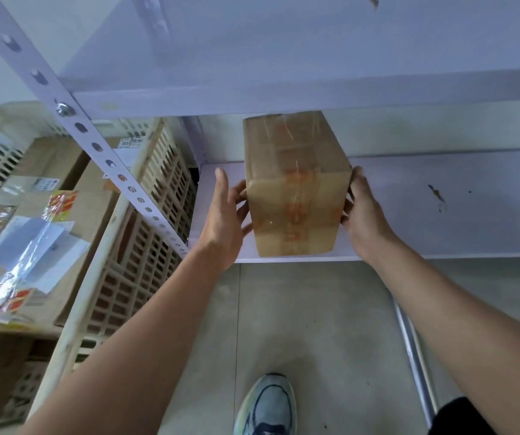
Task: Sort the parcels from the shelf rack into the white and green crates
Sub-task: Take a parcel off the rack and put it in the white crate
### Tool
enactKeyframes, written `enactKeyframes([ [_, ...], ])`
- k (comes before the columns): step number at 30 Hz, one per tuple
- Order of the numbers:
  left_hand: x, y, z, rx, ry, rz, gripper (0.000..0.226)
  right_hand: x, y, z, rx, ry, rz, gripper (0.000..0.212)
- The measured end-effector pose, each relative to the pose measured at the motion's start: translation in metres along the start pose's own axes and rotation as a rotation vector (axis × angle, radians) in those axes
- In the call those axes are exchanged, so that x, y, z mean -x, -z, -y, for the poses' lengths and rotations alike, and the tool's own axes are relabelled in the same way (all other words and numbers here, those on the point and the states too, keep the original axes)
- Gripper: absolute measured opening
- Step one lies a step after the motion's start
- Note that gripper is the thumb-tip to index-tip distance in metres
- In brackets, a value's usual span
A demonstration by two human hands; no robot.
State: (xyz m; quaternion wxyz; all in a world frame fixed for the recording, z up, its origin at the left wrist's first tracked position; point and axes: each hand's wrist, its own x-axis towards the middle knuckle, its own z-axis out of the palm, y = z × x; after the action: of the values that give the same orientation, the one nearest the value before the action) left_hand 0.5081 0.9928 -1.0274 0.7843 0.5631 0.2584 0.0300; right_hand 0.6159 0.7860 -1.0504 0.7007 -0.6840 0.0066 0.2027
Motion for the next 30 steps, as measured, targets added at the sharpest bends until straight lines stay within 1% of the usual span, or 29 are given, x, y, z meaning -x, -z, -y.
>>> enactKeyframes([
  [3,0.000,0.002,0.010,-0.027,0.064,0.024,0.085,0.002,0.001,-0.005,0.047,-0.052,0.005,0.062],
  [7,-0.005,-0.001,0.009,-0.065,0.106,-0.003,0.078,0.003,-0.002,0.005,0.027,-0.152,0.032,0.071],
  [10,-0.002,-0.004,0.001,-0.100,0.101,0.009,0.068,0.007,-0.004,0.020,0.014,-0.164,0.025,0.075],
  [13,0.001,0.000,-0.011,-0.141,0.054,0.051,0.075,0.008,-0.001,0.031,-0.062,-0.084,-0.022,0.080],
  [14,0.002,0.001,-0.014,-0.148,0.038,0.058,0.076,0.009,0.001,0.034,-0.090,-0.062,-0.040,0.077],
  [16,0.002,0.002,-0.017,-0.134,0.010,0.057,0.075,0.008,0.004,0.037,-0.137,-0.053,-0.061,0.070],
  [21,0.001,-0.002,-0.011,-0.058,-0.018,0.005,0.070,0.006,0.004,0.032,-0.185,-0.061,-0.100,0.069],
  [23,0.001,-0.004,-0.005,-0.069,-0.019,-0.013,0.069,0.007,0.002,0.026,-0.212,-0.074,-0.089,0.069],
  [26,0.004,-0.006,0.001,-0.083,-0.017,0.017,0.072,0.008,-0.001,0.018,-0.251,-0.105,-0.055,0.067],
  [30,0.006,-0.005,0.010,-0.059,-0.023,0.050,0.084,0.014,-0.004,0.010,-0.287,-0.115,-0.022,0.071],
])
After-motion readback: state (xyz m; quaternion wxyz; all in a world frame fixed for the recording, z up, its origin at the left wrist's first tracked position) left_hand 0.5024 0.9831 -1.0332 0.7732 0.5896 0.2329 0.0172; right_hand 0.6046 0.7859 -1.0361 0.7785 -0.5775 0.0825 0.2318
